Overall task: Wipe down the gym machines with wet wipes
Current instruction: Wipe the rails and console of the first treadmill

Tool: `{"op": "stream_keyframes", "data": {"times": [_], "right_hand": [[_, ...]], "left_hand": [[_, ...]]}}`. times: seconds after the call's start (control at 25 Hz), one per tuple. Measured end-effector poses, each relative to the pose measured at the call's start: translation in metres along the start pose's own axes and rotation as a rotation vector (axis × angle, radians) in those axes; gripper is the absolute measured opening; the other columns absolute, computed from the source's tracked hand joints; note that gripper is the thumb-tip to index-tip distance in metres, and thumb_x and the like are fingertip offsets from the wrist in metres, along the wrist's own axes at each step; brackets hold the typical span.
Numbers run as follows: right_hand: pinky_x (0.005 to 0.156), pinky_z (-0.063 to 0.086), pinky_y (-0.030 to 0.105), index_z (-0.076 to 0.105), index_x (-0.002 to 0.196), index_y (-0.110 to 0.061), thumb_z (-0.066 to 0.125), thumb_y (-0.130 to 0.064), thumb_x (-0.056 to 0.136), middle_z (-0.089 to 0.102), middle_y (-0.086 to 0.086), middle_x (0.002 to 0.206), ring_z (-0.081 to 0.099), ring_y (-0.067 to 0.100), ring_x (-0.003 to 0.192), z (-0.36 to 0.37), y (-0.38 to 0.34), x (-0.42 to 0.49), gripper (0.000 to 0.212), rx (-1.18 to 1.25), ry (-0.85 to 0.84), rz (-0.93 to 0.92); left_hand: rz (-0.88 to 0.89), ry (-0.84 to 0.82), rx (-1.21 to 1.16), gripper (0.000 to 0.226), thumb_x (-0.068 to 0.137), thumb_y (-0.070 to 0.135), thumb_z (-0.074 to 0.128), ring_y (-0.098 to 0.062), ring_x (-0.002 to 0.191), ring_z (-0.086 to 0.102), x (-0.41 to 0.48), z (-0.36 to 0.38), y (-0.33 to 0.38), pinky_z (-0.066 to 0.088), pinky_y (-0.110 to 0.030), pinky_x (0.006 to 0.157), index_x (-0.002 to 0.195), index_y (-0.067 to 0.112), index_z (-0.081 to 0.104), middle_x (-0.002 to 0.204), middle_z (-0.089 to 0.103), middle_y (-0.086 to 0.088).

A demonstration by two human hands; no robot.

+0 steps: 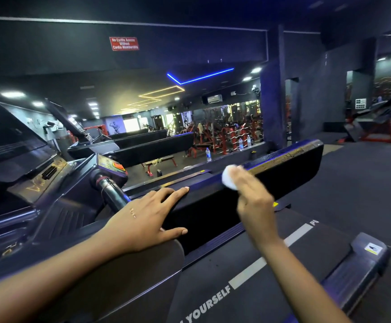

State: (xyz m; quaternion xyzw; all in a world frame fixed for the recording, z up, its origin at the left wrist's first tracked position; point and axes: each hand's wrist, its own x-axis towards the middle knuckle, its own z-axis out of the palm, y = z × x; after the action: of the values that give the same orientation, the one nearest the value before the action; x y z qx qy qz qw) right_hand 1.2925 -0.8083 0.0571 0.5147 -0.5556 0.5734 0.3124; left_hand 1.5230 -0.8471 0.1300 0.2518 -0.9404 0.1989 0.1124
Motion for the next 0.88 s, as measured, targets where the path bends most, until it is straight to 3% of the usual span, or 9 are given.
{"op": "stream_keyframes", "data": {"times": [0.08, 0.16, 0.36, 0.64, 0.8, 0.88], "right_hand": [[0.108, 0.035, 0.027, 0.060, 0.122, -0.001, 0.026, 0.007, 0.089, 0.058, 0.009, 0.127, 0.049, 0.017, 0.124, 0.003, -0.043, -0.028, 0.048, 0.082, -0.067, -0.198], [0.107, 0.036, 0.027, 0.059, 0.123, -0.001, 0.020, -0.005, 0.101, 0.057, 0.009, 0.129, 0.049, 0.017, 0.125, 0.008, -0.047, -0.041, 0.044, 0.098, -0.067, -0.278], [0.106, 0.039, 0.029, 0.061, 0.120, 0.000, 0.022, -0.007, 0.101, 0.059, 0.012, 0.125, 0.053, 0.019, 0.120, 0.015, 0.008, -0.023, 0.044, 0.008, 0.116, -0.112], [0.105, 0.034, 0.023, 0.065, 0.112, 0.002, 0.042, 0.013, 0.076, 0.065, 0.015, 0.115, 0.061, 0.029, 0.109, 0.000, 0.048, 0.016, 0.044, -0.058, 0.093, 0.135], [0.103, 0.038, 0.025, 0.067, 0.111, -0.002, 0.040, 0.002, 0.082, 0.066, 0.010, 0.114, 0.058, 0.020, 0.111, 0.005, -0.008, 0.015, 0.040, 0.068, -0.159, -0.326], [0.100, 0.039, 0.024, 0.067, 0.110, -0.003, 0.040, -0.005, 0.084, 0.067, 0.010, 0.112, 0.060, 0.021, 0.107, 0.004, 0.000, 0.023, 0.038, 0.066, -0.262, -0.431]], "left_hand": [[0.001, -0.003, -0.008, 0.096, 0.063, 0.081, 0.002, -0.008, 0.131, 0.034, 0.000, 0.000, 0.000, 0.034, -0.024, 0.103, 0.148, 0.038, -0.011, 0.147, 0.024, 0.013], [0.001, -0.013, -0.008, 0.096, 0.063, 0.081, 0.002, -0.008, 0.131, 0.034, -0.001, 0.000, 0.001, 0.034, -0.023, 0.102, 0.148, 0.039, -0.011, 0.147, 0.024, 0.013], [-0.011, -0.027, -0.006, 0.098, 0.062, 0.082, 0.001, -0.009, 0.131, 0.035, -0.001, -0.002, 0.002, 0.035, -0.025, 0.102, 0.148, 0.038, -0.011, 0.147, 0.022, 0.013], [-0.028, -0.066, -0.061, 0.110, 0.052, 0.093, -0.009, -0.009, 0.131, 0.036, 0.000, -0.005, -0.001, 0.040, -0.028, 0.100, 0.148, 0.041, -0.008, 0.146, 0.025, 0.014], [-0.045, -0.110, -0.108, 0.105, 0.056, 0.093, -0.001, -0.008, 0.133, 0.034, 0.017, -0.006, 0.001, 0.041, -0.033, 0.102, 0.148, 0.042, -0.006, 0.146, 0.026, 0.014], [-0.036, -0.097, -0.081, 0.102, 0.059, 0.092, 0.001, -0.008, 0.133, 0.034, 0.031, -0.005, 0.006, 0.040, -0.033, 0.103, 0.148, 0.042, -0.006, 0.146, 0.027, 0.013]]}}
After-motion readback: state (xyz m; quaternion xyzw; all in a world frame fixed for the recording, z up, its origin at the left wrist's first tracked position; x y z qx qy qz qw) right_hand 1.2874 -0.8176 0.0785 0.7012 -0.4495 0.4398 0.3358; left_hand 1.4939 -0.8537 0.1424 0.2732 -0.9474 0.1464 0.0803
